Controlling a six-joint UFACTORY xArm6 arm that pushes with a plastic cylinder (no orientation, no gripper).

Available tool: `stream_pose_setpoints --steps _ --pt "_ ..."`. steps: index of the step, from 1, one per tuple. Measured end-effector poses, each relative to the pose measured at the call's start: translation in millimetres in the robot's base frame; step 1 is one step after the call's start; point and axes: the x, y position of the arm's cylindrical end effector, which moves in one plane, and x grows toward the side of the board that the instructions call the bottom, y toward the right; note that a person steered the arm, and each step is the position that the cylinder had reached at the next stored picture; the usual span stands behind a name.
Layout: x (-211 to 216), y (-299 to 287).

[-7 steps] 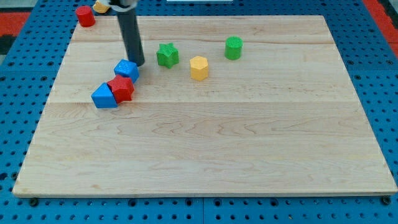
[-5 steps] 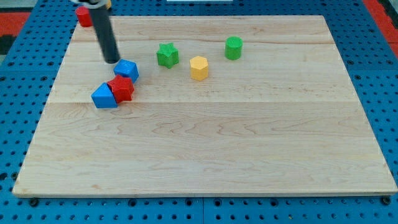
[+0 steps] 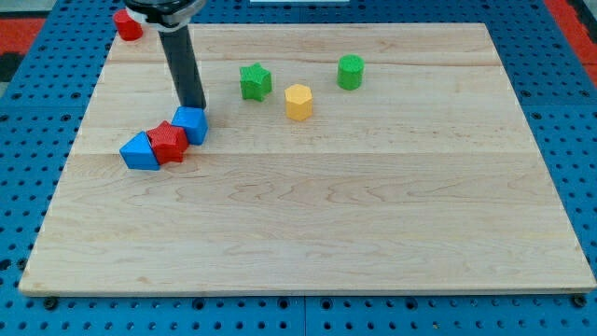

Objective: Move blue cube to the center

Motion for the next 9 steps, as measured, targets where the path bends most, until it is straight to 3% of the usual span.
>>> stream_pose_setpoints --steps 4,6,7,9 --pt "65.5 -25.5" --pt "67.3 58.2" --pt "71.0 66.5" --pt "12.9 49.9"
